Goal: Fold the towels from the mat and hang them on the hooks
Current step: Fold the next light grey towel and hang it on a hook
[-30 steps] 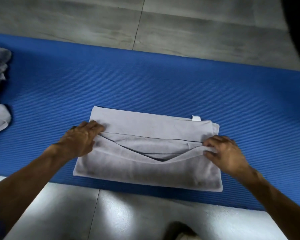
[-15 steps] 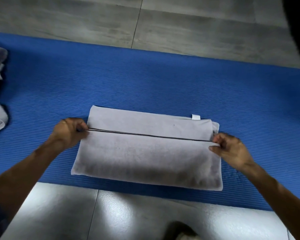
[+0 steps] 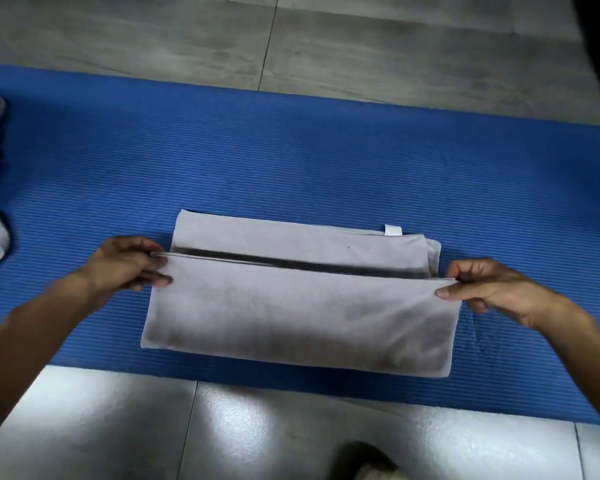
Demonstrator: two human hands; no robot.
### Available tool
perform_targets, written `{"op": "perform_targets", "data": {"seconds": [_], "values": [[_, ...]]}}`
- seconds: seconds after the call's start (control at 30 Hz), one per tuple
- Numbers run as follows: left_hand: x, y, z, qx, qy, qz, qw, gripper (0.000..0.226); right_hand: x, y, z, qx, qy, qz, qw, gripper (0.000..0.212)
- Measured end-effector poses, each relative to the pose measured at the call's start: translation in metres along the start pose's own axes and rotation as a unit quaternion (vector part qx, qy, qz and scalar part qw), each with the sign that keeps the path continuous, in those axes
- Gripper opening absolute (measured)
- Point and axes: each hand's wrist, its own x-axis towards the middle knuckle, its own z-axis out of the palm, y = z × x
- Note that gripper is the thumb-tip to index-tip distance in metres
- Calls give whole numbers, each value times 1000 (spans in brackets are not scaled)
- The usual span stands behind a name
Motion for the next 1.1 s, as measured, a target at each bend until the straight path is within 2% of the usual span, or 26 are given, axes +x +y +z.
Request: {"op": "perform_targets", "data": {"seconds": [0.1, 0.2, 0.3, 0.47, 0.6, 0.67, 0.7, 0.77, 0.8, 0.9, 0.97, 1.0, 1.1], "values": [[4, 21, 0, -65, 20, 21, 997, 18, 5, -13, -8, 61, 31, 12, 998, 32], [16, 35, 9, -104, 40, 52, 992, 25, 25, -16, -11, 93, 121, 27, 988, 18], [27, 39, 20, -102, 50, 35, 993, 27, 44, -9, -6, 93, 179, 51, 978, 19], [41, 37, 25, -103, 86, 50, 990, 30, 54, -5, -1, 121, 216, 26, 969, 5], [49, 41, 29, -123, 120, 70, 983, 28, 55, -8, 4, 138, 244, 17, 960, 5], [53, 37, 34, -93, 135, 91, 982, 26, 62, -9, 10, 132, 302, 15, 944, 7], [53, 32, 37, -17, 154, 119, 981, 21, 64, -9, 16, 118, 353, 3, 928, 10], [45, 21, 46, 106, 201, 187, 956, 23, 65, -9, 33, 14, 477, -33, 878, 16], [39, 11, 52, 136, 205, 235, 940, 28, 60, -10, 46, -62, 512, -67, 854, 17], [11, -25, 73, 174, 121, 355, 911, 45, 47, -7, 93, -292, 487, -210, 796, 29], [-9, -58, 80, 294, 115, 397, 862, 42, 45, 6, 115, -430, 436, -243, 752, 38], [-10, -79, 78, 333, 115, 394, 849, 46, 46, 15, 120, -460, 412, -234, 751, 40], [-24, -118, 73, 360, 116, 309, 872, 56, 52, 35, 117, -467, 361, -149, 793, 49]]}}
